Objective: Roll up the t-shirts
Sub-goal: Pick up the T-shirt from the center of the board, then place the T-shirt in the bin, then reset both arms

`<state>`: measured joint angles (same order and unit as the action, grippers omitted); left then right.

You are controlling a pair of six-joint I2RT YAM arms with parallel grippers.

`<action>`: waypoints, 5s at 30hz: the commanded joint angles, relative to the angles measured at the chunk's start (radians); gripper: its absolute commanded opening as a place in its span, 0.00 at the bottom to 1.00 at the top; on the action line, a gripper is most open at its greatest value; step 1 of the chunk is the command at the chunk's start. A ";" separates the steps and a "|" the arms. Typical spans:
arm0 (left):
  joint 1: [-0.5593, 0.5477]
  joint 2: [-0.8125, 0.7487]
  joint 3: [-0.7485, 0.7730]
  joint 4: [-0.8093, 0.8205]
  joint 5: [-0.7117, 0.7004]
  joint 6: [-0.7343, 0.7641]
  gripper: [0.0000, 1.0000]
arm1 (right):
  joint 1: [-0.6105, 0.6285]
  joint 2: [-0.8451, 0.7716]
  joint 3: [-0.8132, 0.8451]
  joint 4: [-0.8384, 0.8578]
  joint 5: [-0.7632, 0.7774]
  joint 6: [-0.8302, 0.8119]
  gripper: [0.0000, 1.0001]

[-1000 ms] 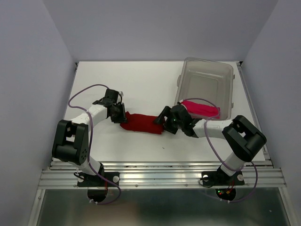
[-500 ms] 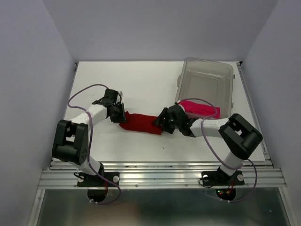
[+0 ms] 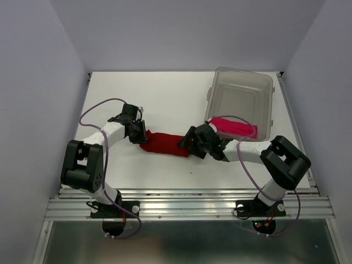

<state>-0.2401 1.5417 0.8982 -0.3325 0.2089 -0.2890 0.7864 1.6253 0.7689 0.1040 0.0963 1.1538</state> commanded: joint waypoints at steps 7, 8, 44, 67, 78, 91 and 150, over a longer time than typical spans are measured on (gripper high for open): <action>0.004 -0.018 0.004 0.007 -0.006 0.016 0.00 | 0.017 0.114 0.020 0.034 0.002 0.058 0.72; 0.002 -0.018 0.005 0.006 -0.006 0.016 0.00 | 0.017 0.113 0.018 0.033 0.014 0.063 0.66; -0.105 -0.016 0.601 -0.102 0.061 -0.124 0.00 | -0.308 -0.277 0.352 -0.293 0.169 -0.408 0.01; -0.424 0.770 1.507 -0.154 0.023 -0.095 0.00 | -0.863 -0.145 0.374 -0.375 0.014 -0.698 0.01; -0.473 0.960 1.578 -0.080 0.015 -0.076 0.00 | -0.938 -0.027 0.346 -0.329 -0.049 -0.747 0.01; -0.478 1.031 1.587 -0.060 -0.068 -0.044 0.00 | -0.947 0.087 0.348 -0.311 -0.038 -0.766 0.01; -0.541 1.034 1.536 -0.042 -0.032 -0.053 0.63 | -0.947 0.119 0.431 -0.357 -0.101 -0.720 0.16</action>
<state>-0.7845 2.5774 2.3886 -0.3424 0.1909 -0.3496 -0.1520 1.7699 1.1511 -0.2623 -0.0078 0.4313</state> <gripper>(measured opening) 0.622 0.164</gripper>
